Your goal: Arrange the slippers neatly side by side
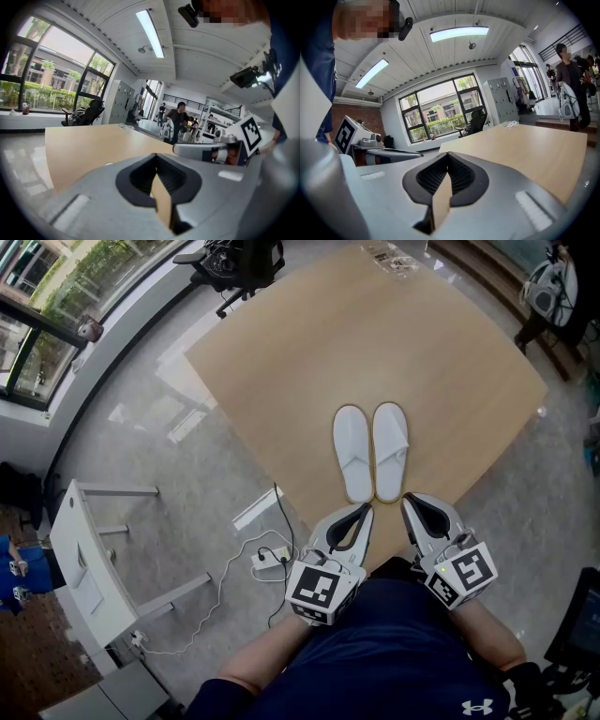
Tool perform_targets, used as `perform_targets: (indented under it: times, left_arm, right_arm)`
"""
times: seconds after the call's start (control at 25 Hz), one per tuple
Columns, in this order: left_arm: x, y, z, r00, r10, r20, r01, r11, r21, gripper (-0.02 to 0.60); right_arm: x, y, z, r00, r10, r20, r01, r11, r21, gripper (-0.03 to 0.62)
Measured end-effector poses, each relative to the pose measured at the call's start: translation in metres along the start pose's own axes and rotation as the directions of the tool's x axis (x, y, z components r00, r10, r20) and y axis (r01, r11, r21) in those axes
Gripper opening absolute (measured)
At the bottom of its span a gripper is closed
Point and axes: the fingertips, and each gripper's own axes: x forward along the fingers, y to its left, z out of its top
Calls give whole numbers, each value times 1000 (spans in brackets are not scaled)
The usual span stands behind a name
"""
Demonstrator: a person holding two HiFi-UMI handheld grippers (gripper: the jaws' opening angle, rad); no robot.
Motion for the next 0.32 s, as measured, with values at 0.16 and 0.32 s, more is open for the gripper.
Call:
perform_targets:
  times: [0.16, 0.32]
  left_arm:
    - [1, 0, -1, 1000, -1, -2, 1, 1000, 2, 3]
    - [2, 0, 0, 1000, 0, -3, 0, 1000, 1, 3]
  right_arm:
    - [0, -1, 0, 1000, -2, 1, 2, 1000, 1, 12]
    - [1, -3, 0, 1000, -4, 1, 4, 1000, 7, 12]
